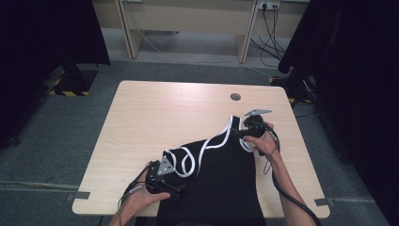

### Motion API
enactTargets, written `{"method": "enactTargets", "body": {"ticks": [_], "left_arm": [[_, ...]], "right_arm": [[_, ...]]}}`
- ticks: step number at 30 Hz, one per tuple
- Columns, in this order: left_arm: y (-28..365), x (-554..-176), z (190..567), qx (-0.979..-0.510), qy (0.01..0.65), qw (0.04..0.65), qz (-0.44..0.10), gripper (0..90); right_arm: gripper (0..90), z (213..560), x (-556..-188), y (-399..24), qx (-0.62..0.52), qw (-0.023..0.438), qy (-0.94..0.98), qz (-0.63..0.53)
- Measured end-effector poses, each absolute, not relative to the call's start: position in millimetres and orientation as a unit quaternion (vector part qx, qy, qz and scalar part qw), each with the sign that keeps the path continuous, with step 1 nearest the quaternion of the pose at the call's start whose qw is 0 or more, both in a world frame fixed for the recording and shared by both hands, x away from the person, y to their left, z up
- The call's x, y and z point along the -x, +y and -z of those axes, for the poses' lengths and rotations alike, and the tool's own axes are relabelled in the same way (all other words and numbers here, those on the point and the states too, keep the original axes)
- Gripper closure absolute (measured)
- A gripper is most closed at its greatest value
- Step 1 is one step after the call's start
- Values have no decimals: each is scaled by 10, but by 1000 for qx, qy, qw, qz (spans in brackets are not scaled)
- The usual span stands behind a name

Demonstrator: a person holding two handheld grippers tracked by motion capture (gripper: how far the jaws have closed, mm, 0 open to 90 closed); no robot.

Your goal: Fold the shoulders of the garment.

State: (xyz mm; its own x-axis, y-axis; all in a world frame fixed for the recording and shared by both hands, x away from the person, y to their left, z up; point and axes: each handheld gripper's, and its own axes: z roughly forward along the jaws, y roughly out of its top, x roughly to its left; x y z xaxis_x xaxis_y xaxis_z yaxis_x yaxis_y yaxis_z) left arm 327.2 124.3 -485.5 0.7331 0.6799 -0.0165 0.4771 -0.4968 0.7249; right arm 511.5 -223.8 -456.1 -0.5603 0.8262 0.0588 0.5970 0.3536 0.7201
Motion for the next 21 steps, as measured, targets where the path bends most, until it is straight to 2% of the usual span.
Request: {"method": "enactTargets", "body": {"ticks": [6,10,16,18,21], "left_arm": [[1243,-3272,4855,-854,339,370,-137,0],[1243,-3272,4855,-854,339,370,-137,0],[1243,-3272,4855,-854,339,370,-137,0],[1244,-3272,4854,-854,339,370,-137,0],[1244,-3272,4855,-854,339,370,-137,0]], "right_arm": [[265,4650,-5247,-2189,-447,167,813,-335],[344,4724,-5296,-2152,-443,171,814,-334],[749,4715,-5279,-2120,-417,160,823,-352],[808,4722,-5272,-2125,-417,148,821,-361],[827,4708,-5256,-2152,-419,139,816,-373]]}}
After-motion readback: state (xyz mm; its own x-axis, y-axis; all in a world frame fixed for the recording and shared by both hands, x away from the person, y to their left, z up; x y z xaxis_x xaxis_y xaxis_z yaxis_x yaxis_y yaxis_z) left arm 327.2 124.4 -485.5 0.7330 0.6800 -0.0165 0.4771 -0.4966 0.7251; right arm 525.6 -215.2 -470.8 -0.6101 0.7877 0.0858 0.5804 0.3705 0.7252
